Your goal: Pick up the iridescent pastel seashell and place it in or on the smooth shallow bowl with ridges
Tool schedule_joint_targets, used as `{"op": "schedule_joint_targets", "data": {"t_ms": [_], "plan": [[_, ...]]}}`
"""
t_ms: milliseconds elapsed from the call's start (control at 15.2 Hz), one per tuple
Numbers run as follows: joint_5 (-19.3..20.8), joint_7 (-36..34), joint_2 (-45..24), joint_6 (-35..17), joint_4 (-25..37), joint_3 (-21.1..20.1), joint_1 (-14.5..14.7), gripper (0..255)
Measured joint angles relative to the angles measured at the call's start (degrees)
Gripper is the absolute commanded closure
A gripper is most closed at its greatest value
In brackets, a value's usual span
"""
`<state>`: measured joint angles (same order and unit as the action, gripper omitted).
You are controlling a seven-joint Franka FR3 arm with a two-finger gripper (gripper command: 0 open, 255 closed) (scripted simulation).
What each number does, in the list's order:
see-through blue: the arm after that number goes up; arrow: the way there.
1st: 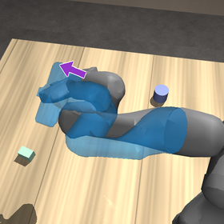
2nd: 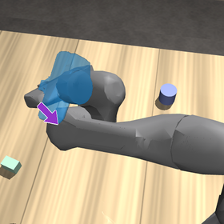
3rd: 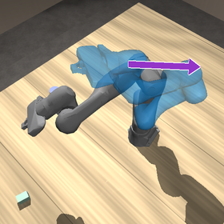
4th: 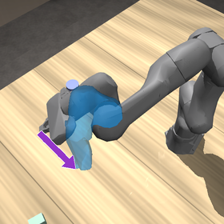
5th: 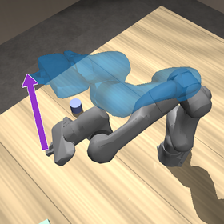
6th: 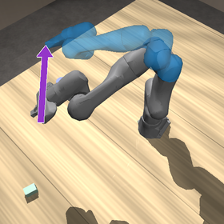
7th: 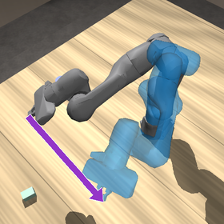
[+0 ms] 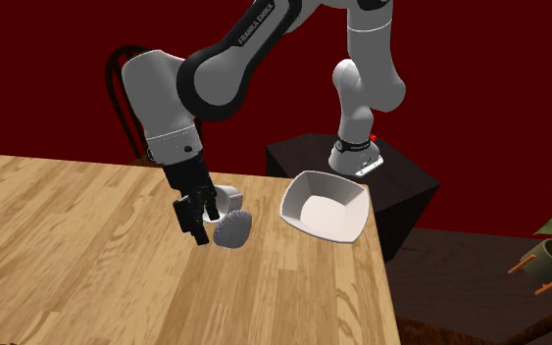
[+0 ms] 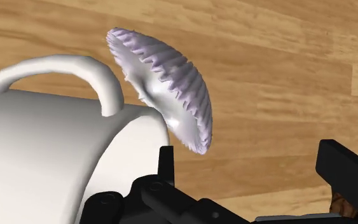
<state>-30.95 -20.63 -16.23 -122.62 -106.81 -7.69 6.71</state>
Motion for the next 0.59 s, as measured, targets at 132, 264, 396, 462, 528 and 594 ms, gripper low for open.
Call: {"op": "schedule_joint_targets", "data": {"t_ms": [132, 264, 396, 462, 528, 594], "plan": [[0.44, 0.34, -0.56, -1.66, -0.04, 0.41, 1.01, 0], [-0.19, 1.07, 0.20, -3.13, -1.43, 0.81, 1.64, 0], [0.41, 1.32, -0.21, -4.54, -1.34, 1.12, 2.47, 0], [0.59, 1.45, -0.37, -5.28, -1.32, 1.28, 2.73, 0], [0.77, 1.51, -0.23, -6.50, -1.69, 1.39, 2.94, 0], [1.78, 1.30, -1.21, -7.84, -0.66, 1.64, 3.00, 0]]}}
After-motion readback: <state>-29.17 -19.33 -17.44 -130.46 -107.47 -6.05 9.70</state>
